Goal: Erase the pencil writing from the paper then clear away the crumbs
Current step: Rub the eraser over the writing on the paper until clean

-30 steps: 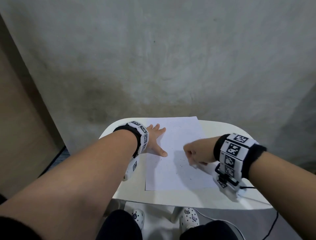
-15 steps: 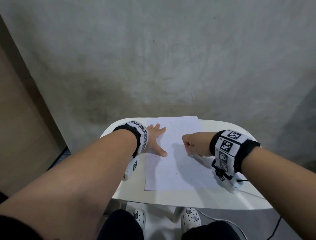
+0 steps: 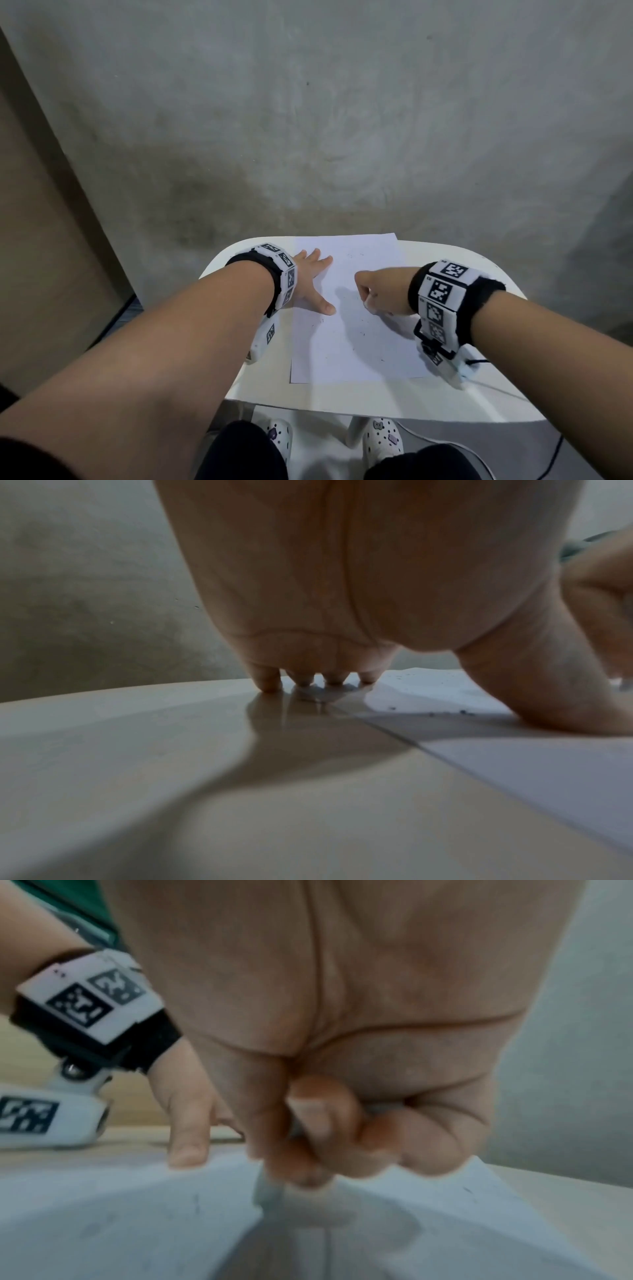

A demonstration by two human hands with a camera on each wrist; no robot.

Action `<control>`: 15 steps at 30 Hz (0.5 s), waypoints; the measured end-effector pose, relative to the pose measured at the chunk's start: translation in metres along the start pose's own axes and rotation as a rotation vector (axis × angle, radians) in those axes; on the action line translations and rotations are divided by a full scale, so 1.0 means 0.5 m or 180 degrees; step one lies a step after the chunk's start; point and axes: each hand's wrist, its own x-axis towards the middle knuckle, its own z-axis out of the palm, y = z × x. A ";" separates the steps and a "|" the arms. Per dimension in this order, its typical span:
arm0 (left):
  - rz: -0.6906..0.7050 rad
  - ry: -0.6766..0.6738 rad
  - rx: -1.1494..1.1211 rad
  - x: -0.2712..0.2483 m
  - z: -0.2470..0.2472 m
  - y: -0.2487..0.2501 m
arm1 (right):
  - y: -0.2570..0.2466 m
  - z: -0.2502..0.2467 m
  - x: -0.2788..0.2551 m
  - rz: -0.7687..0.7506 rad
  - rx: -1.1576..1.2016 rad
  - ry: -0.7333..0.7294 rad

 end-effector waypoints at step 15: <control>-0.0026 -0.0008 0.0071 0.005 0.002 -0.001 | -0.019 0.003 -0.017 -0.0253 -0.0172 -0.0191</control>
